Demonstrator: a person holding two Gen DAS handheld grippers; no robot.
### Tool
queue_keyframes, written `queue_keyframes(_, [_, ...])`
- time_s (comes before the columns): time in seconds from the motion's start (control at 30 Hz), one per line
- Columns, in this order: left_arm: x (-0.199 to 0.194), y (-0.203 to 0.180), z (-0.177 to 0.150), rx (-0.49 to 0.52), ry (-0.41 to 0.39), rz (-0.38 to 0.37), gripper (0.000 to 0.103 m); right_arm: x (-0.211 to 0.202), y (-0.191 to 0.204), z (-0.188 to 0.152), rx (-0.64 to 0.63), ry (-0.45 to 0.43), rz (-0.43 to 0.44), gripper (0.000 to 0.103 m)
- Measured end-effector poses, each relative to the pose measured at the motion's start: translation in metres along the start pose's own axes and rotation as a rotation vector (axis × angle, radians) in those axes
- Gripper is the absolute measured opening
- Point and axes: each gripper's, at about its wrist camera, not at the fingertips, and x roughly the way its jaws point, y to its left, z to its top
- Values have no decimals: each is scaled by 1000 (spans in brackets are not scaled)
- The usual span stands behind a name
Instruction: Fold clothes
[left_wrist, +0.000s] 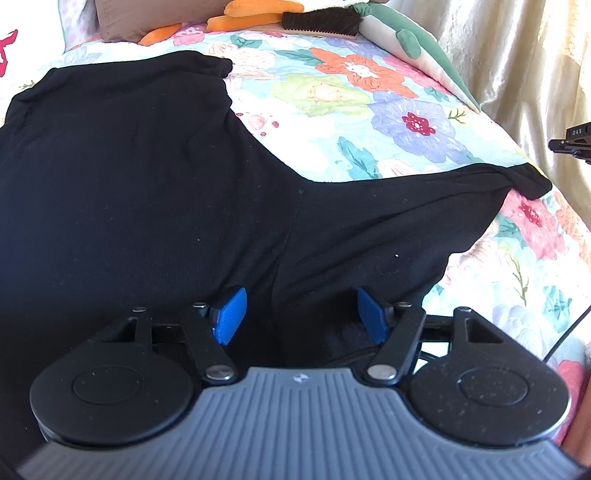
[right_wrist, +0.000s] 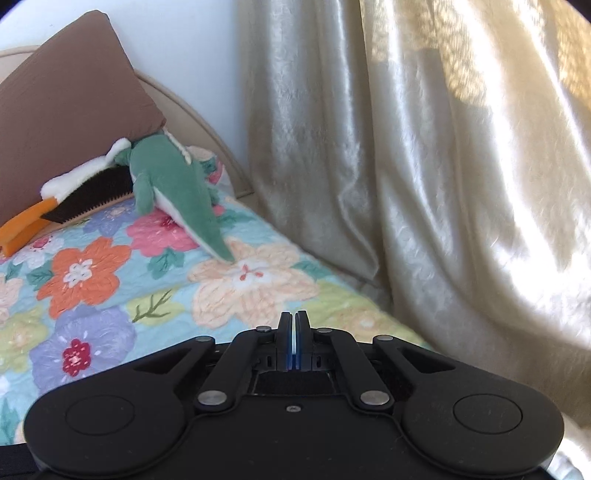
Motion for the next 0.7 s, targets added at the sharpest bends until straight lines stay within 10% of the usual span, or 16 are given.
queue_keyframes(0.23, [-3, -2, 0, 12, 6, 9, 67, -14, 40, -8, -51, 21, 143, 45])
queue_keyframes(0.7, [-80, 22, 24, -23, -18, 83, 67, -89, 133, -16, -222, -15, 510, 56])
